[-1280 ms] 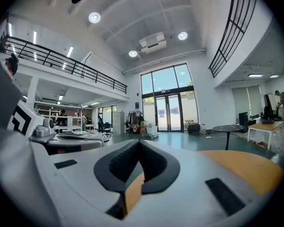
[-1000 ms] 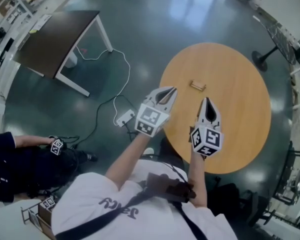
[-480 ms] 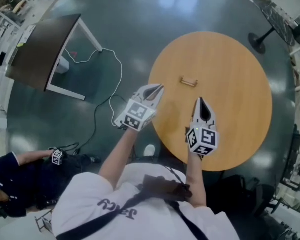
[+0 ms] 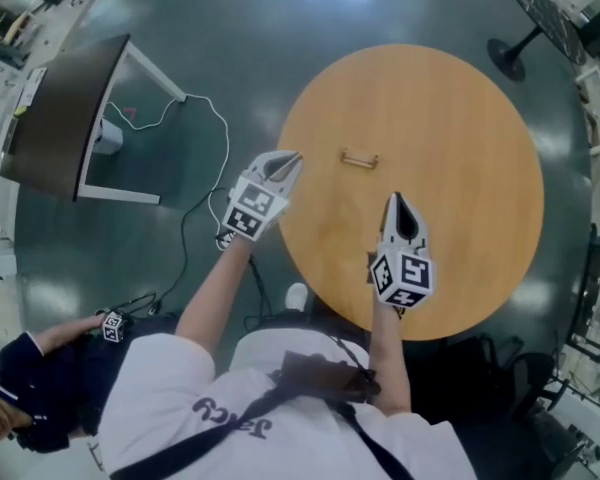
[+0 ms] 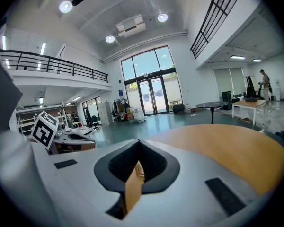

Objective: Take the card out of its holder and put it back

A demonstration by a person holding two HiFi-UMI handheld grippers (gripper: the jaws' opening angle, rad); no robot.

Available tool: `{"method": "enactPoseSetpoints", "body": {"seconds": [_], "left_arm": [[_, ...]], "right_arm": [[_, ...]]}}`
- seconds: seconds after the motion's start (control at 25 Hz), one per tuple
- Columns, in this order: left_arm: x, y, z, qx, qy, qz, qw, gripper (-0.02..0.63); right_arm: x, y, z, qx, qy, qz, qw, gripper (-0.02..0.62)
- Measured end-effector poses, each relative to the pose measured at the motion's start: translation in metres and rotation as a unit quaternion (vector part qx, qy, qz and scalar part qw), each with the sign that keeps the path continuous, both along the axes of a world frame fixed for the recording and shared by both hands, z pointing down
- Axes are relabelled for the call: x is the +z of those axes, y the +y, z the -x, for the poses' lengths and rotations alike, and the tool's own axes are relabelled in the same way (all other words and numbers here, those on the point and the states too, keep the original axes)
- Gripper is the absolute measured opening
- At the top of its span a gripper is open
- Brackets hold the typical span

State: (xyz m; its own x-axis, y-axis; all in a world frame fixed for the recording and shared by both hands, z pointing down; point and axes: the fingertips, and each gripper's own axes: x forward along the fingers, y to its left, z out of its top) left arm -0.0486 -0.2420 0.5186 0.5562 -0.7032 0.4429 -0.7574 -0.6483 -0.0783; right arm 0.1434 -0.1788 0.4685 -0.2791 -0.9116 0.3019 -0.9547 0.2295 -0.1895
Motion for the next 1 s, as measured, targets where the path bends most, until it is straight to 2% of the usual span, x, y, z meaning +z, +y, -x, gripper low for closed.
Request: {"method": "enactPoseSetpoints", "body": {"seconds": [0.08, 0.24, 0.44, 0.56, 0.76, 1.0], "left_arm": [[0.008, -0.007, -0.003, 0.034, -0.026, -0.003, 0.9991, 0.026], [0.015, -0.024, -0.008, 0.084, -0.052, -0.012, 0.9950, 0.026], [0.013, -0.057, -0.019, 0.124, -0.056, -0.041, 0.9898, 0.026], [0.007, -0.072, -0.035, 0.169, -0.057, -0.066, 0.9817, 0.026], [0.003, -0.086, -0.069, 0.252, -0.028, -0.072, 0.9646, 0.026], [-0.001, -0.088, -0.112, 0.325, 0.025, -0.053, 0.9440, 0.026]], "right_arm": [[0.009, 0.000, -0.006, 0.006, -0.007, 0.011, 1.000, 0.015], [0.018, -0.003, -0.015, 0.015, -0.009, 0.024, 1.000, 0.015], [0.025, -0.009, -0.028, 0.025, -0.014, 0.030, 0.999, 0.015], [0.028, -0.009, -0.032, 0.032, -0.018, 0.036, 0.999, 0.015], [0.039, -0.007, -0.037, 0.039, -0.022, 0.048, 0.998, 0.015], [0.042, -0.007, -0.048, 0.051, -0.031, 0.054, 0.997, 0.015]]}}
